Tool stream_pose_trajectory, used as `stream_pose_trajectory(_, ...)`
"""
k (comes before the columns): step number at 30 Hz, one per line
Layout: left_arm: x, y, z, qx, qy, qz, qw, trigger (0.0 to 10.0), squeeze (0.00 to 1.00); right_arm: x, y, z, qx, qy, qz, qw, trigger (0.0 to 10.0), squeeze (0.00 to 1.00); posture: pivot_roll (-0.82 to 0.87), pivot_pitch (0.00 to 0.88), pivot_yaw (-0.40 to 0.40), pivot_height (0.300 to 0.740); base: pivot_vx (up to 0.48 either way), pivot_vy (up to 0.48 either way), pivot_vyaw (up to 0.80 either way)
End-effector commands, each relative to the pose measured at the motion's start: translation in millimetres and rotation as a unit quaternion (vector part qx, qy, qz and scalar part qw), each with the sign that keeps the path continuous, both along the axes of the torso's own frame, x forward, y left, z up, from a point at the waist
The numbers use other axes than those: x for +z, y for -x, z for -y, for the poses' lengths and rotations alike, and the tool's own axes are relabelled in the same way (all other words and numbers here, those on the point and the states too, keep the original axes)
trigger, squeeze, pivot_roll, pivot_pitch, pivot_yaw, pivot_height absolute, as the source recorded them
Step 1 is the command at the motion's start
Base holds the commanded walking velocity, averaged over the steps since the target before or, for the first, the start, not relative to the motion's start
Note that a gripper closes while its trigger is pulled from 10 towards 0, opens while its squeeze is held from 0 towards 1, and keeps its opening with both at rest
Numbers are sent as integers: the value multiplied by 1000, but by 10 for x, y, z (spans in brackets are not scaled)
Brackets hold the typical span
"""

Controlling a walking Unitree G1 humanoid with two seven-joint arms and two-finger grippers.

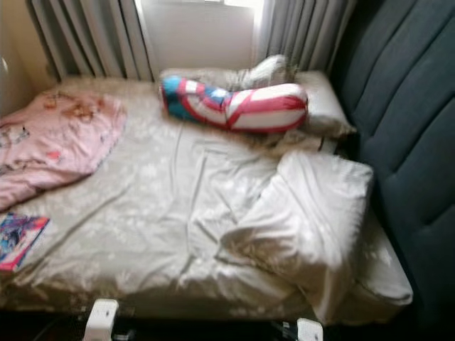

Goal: Clean up the room

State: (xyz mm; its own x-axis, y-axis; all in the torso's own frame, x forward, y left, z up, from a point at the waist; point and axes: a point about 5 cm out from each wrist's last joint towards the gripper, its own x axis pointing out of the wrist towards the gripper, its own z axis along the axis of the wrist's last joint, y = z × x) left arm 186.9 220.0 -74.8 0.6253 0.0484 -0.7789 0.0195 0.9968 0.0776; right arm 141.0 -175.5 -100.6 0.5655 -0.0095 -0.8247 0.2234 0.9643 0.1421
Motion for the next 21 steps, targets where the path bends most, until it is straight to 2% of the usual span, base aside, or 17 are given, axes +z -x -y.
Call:
stream_pose_trajectory(1,-20,9,68,-6,7,-4,1000,10000,0,-6,39,85,-7,10,-5,1000,10000,0,-25,0,-50,740,0,-307,0)
stream_pose_trajectory(5,-19,11,65,-4,10,-2,1000,10000,0,-6,39,82,-7,12,-5,1000,10000,0,-32,0,-46,740,0,-293,0)
stream_pose_trajectory(10,5,-5,44,9,6,23,1000,10000,0,11,21,86,-20,20,13,1000,10000,0,-49,0,-32,740,0,0,0)
stream_pose_trajectory(12,23,-19,42,13,11,40,999,10000,0,31,0,87,-42,15,35,998,10000,0,-58,0,-27,740,0,0,0)
stream_pose_trajectory(16,43,-36,42,16,9,58,998,10000,0,57,-32,88,-37,15,56,998,10000,0,-76,0,-17,740,0,0,0)
stream_pose_trajectory(17,55,-36,28,43,7,74,996,10000,0,71,-46,90,-47,6,70,996,10000,0,-84,0,-13,740,0,0,0)
stream_pose_trajectory(19,63,-33,17,65,4,86,994,10000,0,81,-54,92,-58,-1,81,995,10000,0,-88,0,-11,740,0,0,0)
stream_pose_trajectory(21,87,-48,18,66,-3,105,992,10000,0,350,-572,223,-60,18,164,984,10000,0,-97,0,-9,740,0,0,0)
